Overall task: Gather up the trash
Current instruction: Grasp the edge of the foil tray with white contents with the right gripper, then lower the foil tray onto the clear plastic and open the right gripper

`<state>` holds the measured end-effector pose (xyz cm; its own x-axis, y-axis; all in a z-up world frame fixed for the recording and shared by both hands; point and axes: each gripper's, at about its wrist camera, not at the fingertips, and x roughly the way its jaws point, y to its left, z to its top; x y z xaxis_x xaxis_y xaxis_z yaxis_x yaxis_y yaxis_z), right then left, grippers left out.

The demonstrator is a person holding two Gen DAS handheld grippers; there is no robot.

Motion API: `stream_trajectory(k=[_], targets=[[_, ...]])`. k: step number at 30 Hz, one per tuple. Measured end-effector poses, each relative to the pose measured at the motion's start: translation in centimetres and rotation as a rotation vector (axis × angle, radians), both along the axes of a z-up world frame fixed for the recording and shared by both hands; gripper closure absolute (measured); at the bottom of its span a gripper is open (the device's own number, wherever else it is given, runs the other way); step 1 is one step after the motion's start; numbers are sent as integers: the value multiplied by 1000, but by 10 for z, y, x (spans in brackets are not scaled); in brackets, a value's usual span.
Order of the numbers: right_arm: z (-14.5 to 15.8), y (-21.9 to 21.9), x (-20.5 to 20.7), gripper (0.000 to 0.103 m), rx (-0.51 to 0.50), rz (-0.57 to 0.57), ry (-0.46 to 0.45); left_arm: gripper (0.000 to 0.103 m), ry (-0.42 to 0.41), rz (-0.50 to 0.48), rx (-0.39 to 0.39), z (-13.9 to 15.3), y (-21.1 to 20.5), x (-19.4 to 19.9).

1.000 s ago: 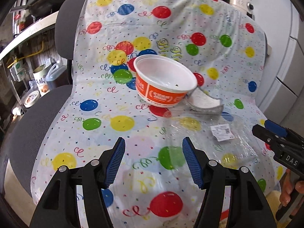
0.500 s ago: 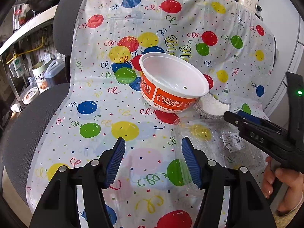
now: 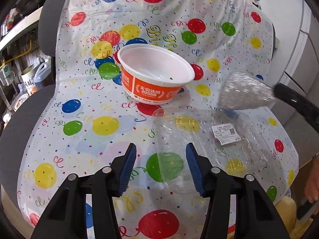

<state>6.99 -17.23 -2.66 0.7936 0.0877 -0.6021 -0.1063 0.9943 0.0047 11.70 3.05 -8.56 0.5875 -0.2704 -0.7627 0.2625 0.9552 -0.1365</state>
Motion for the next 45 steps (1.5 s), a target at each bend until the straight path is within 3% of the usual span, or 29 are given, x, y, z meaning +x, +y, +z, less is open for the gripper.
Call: stream_trajectory(k=[2, 6, 8, 13, 17, 20, 23, 27, 33, 35, 37, 40, 42, 45], targets=[[-2, -3, -20, 97, -33, 9, 16, 59, 8, -8, 10, -4, -4, -2], [-27, -10, -52, 97, -130, 3, 102, 82, 25, -32, 38, -10, -14, -10], [-40, -15, -60, 97, -161, -20, 135, 85, 33, -60, 43, -10, -21, -21], [-55, -45, -65, 97, -123, -132, 184, 85, 71, -141, 45, -11, -40, -54], [-59, -59, -63, 97, -116, -184, 200, 79, 115, -229, 17, -9, -58, -76], [-62, -66, -64, 97, -122, -211, 217, 72, 91, -270, 3, 1, -65, -84], [-59, -73, -72, 86, -73, -223, 207, 59, 39, -240, 1, 12, -59, -80], [-48, -70, -85, 69, -40, -216, 163, 59, -10, -195, 1, 24, -48, -58], [-37, -58, -99, 65, 7, -171, 139, 59, 8, -176, -2, 13, -51, -12], [-43, -52, -98, 66, 35, -124, 182, 59, 20, -209, 1, 8, -59, -4], [-56, -43, -93, 73, 77, -66, 239, 59, 30, -232, 8, 3, -65, 1], [-71, -28, -82, 90, 6, -62, 269, 61, 46, -240, 36, -7, -70, 7], [-79, -24, -74, 94, -22, -71, 281, 73, 60, -243, 43, -13, -69, 7], [-83, -20, -63, 98, -63, -79, 277, 78, 65, -255, 43, -13, -64, 2]])
